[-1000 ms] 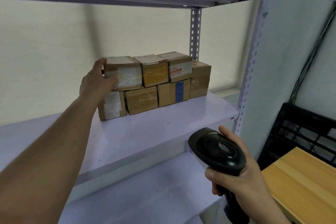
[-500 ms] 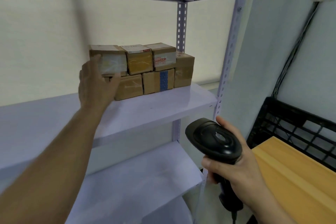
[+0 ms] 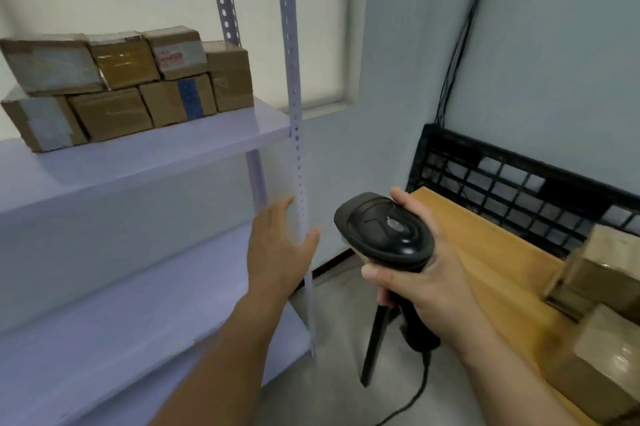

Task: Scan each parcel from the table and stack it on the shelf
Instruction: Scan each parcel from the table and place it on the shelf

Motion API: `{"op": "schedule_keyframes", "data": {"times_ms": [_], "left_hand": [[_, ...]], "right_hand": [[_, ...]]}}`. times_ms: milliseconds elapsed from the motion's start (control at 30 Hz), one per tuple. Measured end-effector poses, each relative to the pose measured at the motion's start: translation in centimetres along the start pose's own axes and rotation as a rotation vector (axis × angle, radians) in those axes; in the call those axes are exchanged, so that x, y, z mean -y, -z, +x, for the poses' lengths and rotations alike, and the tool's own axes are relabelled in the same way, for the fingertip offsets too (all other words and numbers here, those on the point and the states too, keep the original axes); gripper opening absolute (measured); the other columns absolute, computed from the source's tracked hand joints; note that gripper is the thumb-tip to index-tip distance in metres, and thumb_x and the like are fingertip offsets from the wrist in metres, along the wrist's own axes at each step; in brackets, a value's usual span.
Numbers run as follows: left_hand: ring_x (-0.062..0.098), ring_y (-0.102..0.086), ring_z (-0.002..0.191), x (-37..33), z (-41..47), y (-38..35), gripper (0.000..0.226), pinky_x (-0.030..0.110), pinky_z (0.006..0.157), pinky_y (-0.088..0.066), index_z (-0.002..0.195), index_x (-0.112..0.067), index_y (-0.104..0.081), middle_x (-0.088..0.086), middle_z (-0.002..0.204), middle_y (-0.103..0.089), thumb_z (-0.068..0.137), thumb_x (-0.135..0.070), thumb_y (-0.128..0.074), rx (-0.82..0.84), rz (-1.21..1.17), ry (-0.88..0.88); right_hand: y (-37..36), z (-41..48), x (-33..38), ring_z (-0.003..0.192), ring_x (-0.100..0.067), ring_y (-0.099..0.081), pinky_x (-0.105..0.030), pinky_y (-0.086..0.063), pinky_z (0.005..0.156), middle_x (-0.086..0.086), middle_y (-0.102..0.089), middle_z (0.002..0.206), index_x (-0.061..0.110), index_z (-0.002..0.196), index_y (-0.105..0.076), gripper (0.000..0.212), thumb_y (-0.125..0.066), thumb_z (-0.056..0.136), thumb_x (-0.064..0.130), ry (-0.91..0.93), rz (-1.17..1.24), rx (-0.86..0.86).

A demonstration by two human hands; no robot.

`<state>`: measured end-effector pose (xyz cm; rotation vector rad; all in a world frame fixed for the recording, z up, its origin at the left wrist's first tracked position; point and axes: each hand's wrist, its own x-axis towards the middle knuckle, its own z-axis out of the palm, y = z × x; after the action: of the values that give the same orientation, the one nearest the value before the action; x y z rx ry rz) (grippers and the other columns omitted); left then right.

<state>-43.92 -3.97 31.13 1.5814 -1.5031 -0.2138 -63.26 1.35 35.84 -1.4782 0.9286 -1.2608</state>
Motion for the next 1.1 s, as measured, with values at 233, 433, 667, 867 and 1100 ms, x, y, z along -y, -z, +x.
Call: {"op": "schedule_keyframes", "data": {"times_ms": [233, 433, 667, 867, 1100], "left_hand": [[0.018, -0.041, 0.126, -7.4, -5.3, -9.2, 0.060, 0.022, 0.097, -0.027, 0.138, -0.017, -0.044, 0.000, 0.136, -0.047, 0.087, -0.038, -0.066, 0.175, -0.015, -0.050], [0.020, -0.040, 0.129, -12.8, -8.5, -16.1, 0.058, 0.029, 0.104, -0.031, 0.139, -0.017, -0.045, 0.002, 0.137, -0.049, 0.089, -0.038, -0.064, 0.359, -0.033, -0.156], [0.018, -0.034, 0.132, -18.1, -10.9, -22.7, 0.057, 0.038, 0.108, -0.034, 0.143, -0.023, -0.037, -0.001, 0.143, -0.042, 0.093, -0.042, -0.056, 0.636, -0.043, -0.262], [0.016, -0.033, 0.135, -20.8, -11.7, -27.7, 0.056, 0.038, 0.111, -0.033, 0.143, -0.025, -0.036, -0.004, 0.145, -0.039, 0.094, -0.045, -0.053, 0.833, -0.064, -0.389], [0.022, -0.033, 0.135, -22.7, -13.5, -32.4, 0.049, 0.036, 0.109, -0.031, 0.147, -0.025, -0.033, 0.000, 0.152, -0.034, 0.100, -0.034, -0.041, 1.062, 0.038, -0.588]], "right_hand": [[10.5, -5.0, -0.5, 0.058, -0.014, -0.063, -0.028, -0.051, 0.048, -0.015, -0.063, 0.107, 0.045, 0.134, -0.044, 0.090, -0.080, 0.071, -0.008, -0.007, -0.080, -0.079], [17.4, -8.9, -0.4, 0.057, -0.010, -0.064, -0.024, -0.050, 0.048, -0.012, -0.063, 0.106, 0.044, 0.133, -0.041, 0.090, -0.079, 0.070, -0.008, -0.002, -0.131, -0.209], [23.0, -12.3, -0.7, 0.058, -0.023, -0.064, -0.033, -0.055, 0.049, 0.002, -0.063, 0.118, 0.043, 0.137, -0.043, 0.090, -0.085, 0.065, 0.009, -0.030, -0.144, -0.426], [25.6, -14.5, -0.4, 0.065, -0.024, -0.067, -0.034, -0.057, 0.053, 0.014, -0.061, 0.120, 0.046, 0.137, -0.043, 0.093, -0.090, 0.062, 0.021, -0.087, -0.198, -0.620], [27.4, -16.1, -0.1, 0.084, -0.024, -0.067, -0.039, -0.059, 0.063, 0.008, -0.054, 0.131, 0.047, 0.137, -0.043, 0.094, -0.090, 0.057, 0.032, -0.136, -0.262, -0.797]]}}
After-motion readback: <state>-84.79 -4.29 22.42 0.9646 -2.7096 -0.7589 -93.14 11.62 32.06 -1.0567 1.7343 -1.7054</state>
